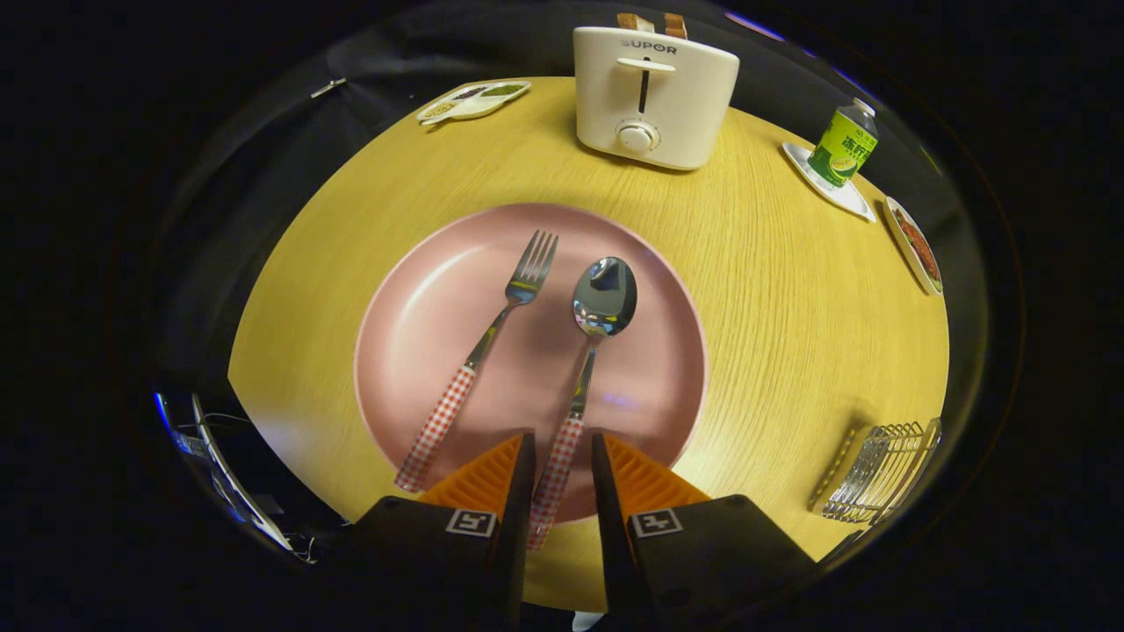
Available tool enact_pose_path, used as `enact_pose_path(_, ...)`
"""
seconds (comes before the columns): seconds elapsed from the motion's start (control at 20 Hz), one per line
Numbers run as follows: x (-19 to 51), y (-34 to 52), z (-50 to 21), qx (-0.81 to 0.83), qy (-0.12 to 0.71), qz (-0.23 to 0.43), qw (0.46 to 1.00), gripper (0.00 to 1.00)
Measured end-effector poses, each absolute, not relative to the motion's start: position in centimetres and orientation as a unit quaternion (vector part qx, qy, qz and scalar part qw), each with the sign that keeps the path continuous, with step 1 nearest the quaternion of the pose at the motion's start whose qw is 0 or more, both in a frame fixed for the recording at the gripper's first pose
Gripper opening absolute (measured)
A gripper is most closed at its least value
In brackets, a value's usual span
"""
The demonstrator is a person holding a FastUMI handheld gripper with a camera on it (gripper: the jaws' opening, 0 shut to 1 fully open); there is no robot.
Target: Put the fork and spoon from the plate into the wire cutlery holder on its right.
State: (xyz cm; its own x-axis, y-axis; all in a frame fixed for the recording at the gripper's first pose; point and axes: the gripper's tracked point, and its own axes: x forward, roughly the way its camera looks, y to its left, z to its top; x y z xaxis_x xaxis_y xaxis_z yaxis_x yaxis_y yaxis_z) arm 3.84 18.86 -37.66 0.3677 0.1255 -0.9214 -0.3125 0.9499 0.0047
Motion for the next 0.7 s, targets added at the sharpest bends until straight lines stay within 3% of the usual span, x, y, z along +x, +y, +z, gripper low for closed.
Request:
enact_pose_path(0.1,4.0,18.7,-37.7,-0.083,0.549,0.126,0.822,0.36)
enact_pose_path(0.25,4.0,18.3,-37.8,-0.074,0.559,0.116,0.818,0.17)
enact_pose_path(0.45,4.1,17.8,-37.0,-0.055,0.565,0.110,0.816,0.14)
enact_pose_path(0.7,3.6,18.0,-34.2,-0.031,0.554,0.153,0.818,0.11)
